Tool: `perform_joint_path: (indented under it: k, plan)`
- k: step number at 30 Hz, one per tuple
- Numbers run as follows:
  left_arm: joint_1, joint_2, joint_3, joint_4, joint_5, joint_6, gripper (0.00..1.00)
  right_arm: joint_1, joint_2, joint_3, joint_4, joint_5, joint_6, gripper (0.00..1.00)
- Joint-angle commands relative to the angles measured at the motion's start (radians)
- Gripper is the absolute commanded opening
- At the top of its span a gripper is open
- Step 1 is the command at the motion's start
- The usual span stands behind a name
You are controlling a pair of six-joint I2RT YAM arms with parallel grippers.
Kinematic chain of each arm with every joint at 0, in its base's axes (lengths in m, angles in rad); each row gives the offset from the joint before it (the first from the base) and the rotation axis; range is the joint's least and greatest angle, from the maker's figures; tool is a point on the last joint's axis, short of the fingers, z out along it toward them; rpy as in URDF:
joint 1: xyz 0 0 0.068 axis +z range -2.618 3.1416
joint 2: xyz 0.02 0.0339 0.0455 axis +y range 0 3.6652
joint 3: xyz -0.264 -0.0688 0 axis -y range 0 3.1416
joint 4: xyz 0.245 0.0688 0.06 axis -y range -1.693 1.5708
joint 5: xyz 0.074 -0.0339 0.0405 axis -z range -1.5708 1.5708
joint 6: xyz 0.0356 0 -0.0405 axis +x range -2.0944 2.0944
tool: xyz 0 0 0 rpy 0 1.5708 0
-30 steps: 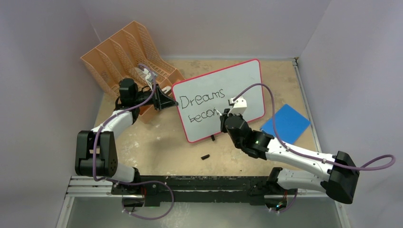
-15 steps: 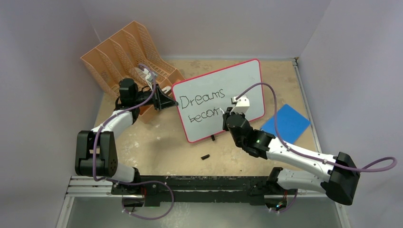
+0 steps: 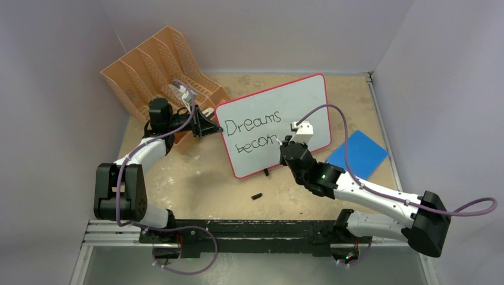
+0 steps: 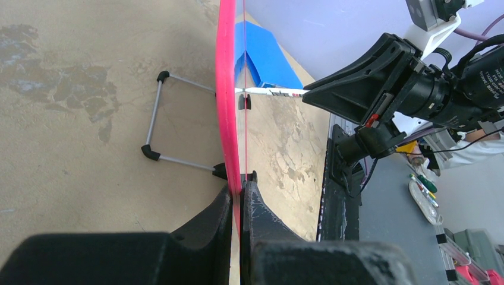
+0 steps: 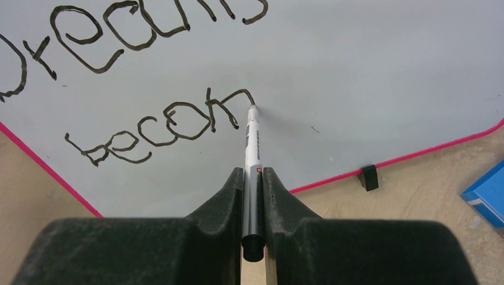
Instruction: Write a sentence on the whiteboard
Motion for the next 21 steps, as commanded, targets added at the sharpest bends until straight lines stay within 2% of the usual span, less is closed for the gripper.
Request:
perform_joint_path:
  k: [1, 21]
  plan:
    - [0.003, -0.024, 0.03, 0.006, -0.001, 0.038, 0.0, -0.005, -0.01, -0.011, -0.043, -0.017, 0.041, 0.0]
    - [0.003, -0.025, 0.033, -0.001, -0.004, 0.044, 0.0, -0.007, -0.073, 0.002, -0.026, 0.01, 0.003, 0.0]
